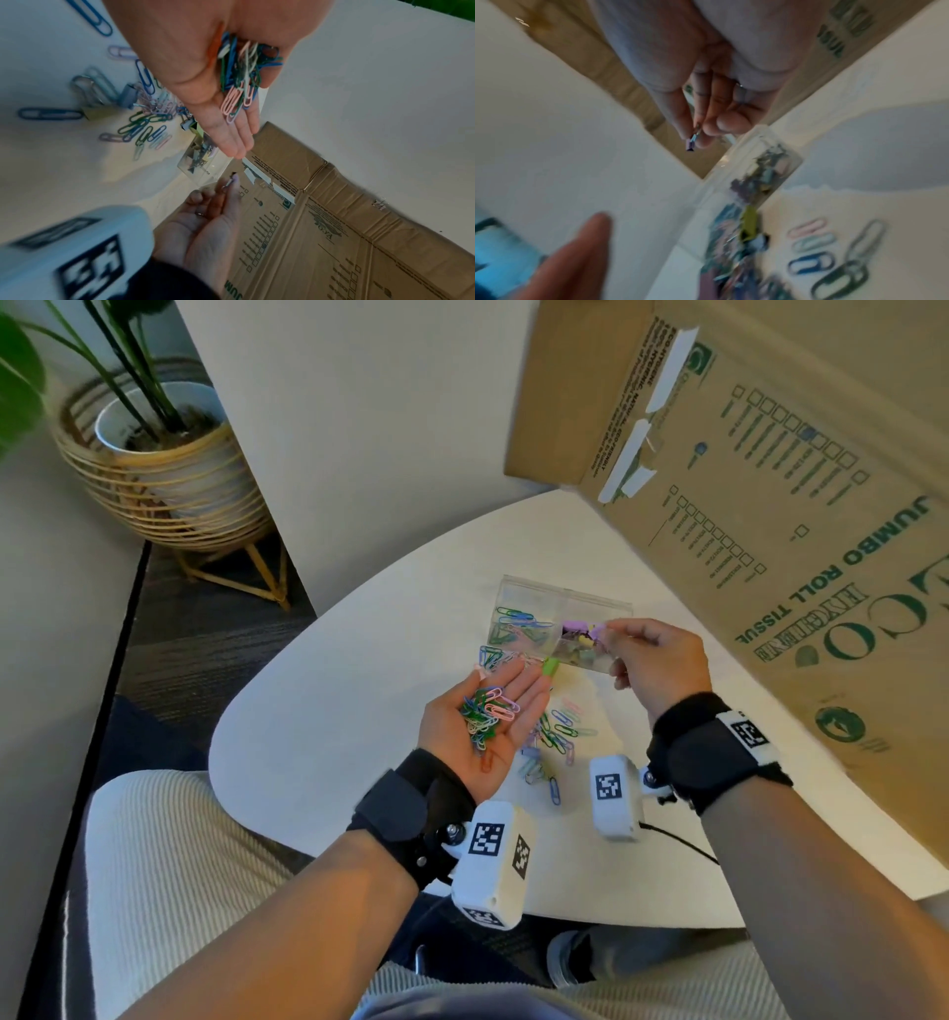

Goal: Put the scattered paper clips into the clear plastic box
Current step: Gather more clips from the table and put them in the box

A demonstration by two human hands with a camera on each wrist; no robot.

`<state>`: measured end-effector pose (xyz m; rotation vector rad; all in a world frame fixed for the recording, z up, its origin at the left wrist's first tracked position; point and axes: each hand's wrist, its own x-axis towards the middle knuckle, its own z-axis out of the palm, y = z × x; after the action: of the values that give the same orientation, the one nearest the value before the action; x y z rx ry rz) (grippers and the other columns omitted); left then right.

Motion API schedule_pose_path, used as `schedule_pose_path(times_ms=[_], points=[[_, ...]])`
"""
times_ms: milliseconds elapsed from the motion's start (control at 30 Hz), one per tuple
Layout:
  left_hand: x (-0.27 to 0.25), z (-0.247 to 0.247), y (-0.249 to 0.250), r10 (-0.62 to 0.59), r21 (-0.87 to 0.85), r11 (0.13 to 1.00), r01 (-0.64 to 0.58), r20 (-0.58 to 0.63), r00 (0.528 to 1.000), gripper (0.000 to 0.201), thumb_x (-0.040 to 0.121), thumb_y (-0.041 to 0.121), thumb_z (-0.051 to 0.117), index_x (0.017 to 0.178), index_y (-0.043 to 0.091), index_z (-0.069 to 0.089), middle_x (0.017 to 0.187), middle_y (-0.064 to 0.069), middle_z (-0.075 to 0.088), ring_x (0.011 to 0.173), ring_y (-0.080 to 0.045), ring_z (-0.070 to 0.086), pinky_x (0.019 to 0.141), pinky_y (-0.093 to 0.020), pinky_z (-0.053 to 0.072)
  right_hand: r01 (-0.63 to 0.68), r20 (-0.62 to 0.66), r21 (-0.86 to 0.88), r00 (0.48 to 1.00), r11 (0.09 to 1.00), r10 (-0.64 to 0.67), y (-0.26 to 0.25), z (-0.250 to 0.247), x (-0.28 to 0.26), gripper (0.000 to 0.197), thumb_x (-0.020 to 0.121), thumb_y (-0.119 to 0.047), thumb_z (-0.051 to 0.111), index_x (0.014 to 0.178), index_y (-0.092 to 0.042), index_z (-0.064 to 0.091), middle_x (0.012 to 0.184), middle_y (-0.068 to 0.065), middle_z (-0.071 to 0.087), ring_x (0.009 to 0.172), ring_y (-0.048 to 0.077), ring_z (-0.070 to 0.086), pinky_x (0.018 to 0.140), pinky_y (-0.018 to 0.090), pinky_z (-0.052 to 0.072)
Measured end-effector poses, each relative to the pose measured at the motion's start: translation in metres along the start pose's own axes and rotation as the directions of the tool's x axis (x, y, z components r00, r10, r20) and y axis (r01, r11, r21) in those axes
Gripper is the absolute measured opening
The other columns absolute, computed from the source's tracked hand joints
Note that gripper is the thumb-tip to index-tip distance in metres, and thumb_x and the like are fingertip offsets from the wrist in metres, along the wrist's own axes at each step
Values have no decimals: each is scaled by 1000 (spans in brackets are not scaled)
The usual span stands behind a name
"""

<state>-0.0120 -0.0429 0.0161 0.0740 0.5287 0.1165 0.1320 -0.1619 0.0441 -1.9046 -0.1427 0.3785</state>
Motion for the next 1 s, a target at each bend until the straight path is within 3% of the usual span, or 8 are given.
schedule_pose_path(times_ms=[133, 267, 367, 467, 567, 700, 800, 1000], points=[[0, -1, -2, -14, 21, 1000, 14, -6, 1000, 44, 102, 27, 33, 109, -7, 61, 105, -27, 68, 109, -35, 59, 82, -46, 52, -63, -28, -44, 998, 997, 62, -2, -6, 30, 16, 90, -11, 63, 81, -16, 75, 87, 8, 75, 59, 19, 64, 57, 26, 54], [0, 2, 1, -17, 31, 999, 17, -8, 1000, 44, 102, 26, 33, 109, -7, 61, 106, -26, 67, 117, -32, 54, 92, -45, 51, -11, 14, -342, 1000, 940, 17, -11, -6, 41, 16, 89, -28, 62, 99, -25, 74, 102, -3, 71, 96, 20, 67, 88, 35, 54], [1, 3, 3, -11, 37, 999, 12, -20, 1000, 44, 102, 26, 33, 110, -8, 60, 107, -26, 67, 119, -34, 52, 96, -45, 45, 170, 99, -397, 985, 902, -142, -25, 2, 18, 18, 90, -24, 62, 106, -24, 71, 96, -5, 70, 88, 10, 62, 77, 20, 47], [4, 4, 3, -3, 36, 999, 4, -36, 999, 40, 101, 24, 36, 111, -6, 60, 106, -25, 67, 112, -35, 58, 92, -43, 51, 390, 333, -375, 903, 841, -270, -39, 15, -20, 13, 87, -19, 66, 97, -26, 71, 84, -11, 68, 79, 7, 63, 72, 16, 47], [6, 5, 1, 5, 75, 997, 1, -74, 997, 38, 100, 28, 39, 107, -2, 62, 96, -21, 68, 86, -33, 69, 71, -38, 60, 486, 582, -437, 794, 756, -174, -47, 24, -48, 19, 82, -27, 72, 101, -25, 73, 87, -6, 70, 83, 11, 66, 82, 29, 52], [6, 6, 1, -28, 93, 995, 38, -102, 994, 46, 99, 38, 37, 114, 1, 58, 103, -16, 59, 100, -28, 57, 98, -34, 44, 620, 717, -512, 689, 594, -102, -49, 32, -62, 30, 77, -34, 76, 106, -30, 70, 91, -5, 67, 85, 11, 56, 76, 31, 47], [6, 7, -1, -26, 71, 997, 34, -107, 994, 41, 98, 39, 39, 105, 5, 59, 92, -10, 56, 93, -23, 54, 93, -30, 42, 650, 696, -530, 700, 544, -158, -44, 40, -63, 25, 80, -22, 72, 104, -27, 70, 85, -3, 64, 80, 16, 53, 70, 31, 44], [5, 7, 2, -2, 103, 995, 6, -43, 999, 57, 101, 35, 34, 86, -3, 74, 91, -18, 70, 82, -28, 70, 80, -33, 56, 594, 617, -498, 755, 632, -223, -44, 37, -61, 16, 87, -16, 66, 99, -19, 77, 106, -2, 73, 97, 17, 64, 103, 31, 41]])
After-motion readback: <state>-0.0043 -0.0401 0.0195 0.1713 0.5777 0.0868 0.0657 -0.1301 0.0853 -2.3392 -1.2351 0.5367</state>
